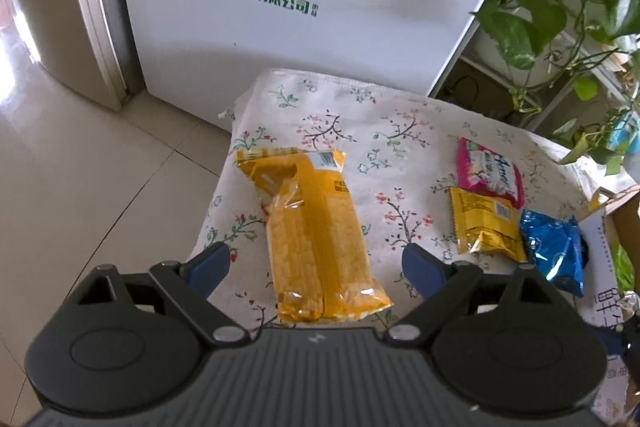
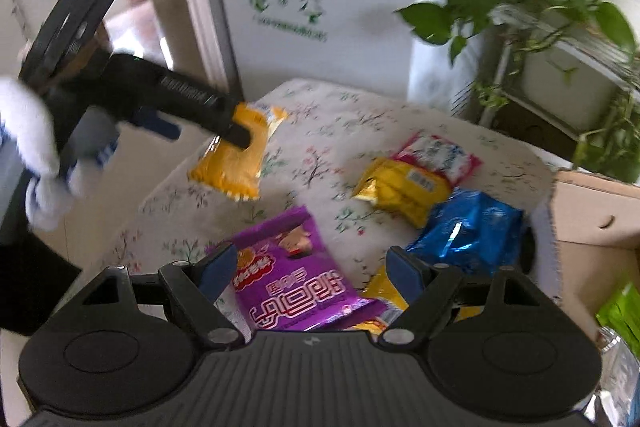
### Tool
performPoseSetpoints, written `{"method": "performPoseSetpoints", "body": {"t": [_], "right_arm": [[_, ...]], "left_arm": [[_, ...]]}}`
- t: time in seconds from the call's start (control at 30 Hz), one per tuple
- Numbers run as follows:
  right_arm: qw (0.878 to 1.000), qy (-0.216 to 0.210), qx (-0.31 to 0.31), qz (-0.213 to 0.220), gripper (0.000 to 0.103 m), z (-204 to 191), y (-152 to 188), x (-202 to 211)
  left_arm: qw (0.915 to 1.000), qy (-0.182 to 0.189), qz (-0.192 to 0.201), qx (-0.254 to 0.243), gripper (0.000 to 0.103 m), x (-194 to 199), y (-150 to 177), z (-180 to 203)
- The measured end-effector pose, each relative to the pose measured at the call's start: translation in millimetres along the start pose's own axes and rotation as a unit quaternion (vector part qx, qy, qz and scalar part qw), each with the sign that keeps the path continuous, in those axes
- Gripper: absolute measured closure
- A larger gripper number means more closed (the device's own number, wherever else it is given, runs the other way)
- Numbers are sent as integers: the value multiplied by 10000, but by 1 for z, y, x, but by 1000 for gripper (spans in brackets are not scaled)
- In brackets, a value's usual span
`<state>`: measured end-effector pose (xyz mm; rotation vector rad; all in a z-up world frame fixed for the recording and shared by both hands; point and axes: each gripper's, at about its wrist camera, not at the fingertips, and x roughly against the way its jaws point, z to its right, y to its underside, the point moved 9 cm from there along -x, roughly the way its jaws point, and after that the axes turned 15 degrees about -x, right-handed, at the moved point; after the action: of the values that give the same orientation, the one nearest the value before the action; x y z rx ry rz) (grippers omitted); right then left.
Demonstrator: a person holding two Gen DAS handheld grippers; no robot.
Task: Organize snacks
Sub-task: 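Move left tool to the long yellow pack while right tool approaches the purple pack, then close left tool on the long yellow pack while right tool grasps the purple pack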
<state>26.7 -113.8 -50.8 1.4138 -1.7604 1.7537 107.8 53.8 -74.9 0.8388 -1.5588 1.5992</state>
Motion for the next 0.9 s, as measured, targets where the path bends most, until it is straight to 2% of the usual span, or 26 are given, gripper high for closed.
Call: {"method": "performPoseSetpoints", "body": {"t": [0.1,0.33,0.5,0.77,0.83,0.9], "right_arm": [[9998,-69,187,-96,10,-5,4,-8],[9979,93,562,-308,9,-10,13,-31],[9964,173,781,-274,8,-15,17,-40],[9963,274,733,-350,5,-22,29,-58],[9968,290,669,-317,5,-23,28,-58],[9972,280,602,-354,5,-22,28,-58]], "left_arm": [[10000,1,-97,-16,10,-9,-1,1],[9994,-15,-251,-232,10,-29,-3,8],[9985,-79,-323,-444,10,-40,-4,12],[9968,-306,-484,-552,6,-57,3,5],[9965,-348,-505,-573,1,-59,6,5],[9965,-363,-490,-570,0,-59,7,5]]}}
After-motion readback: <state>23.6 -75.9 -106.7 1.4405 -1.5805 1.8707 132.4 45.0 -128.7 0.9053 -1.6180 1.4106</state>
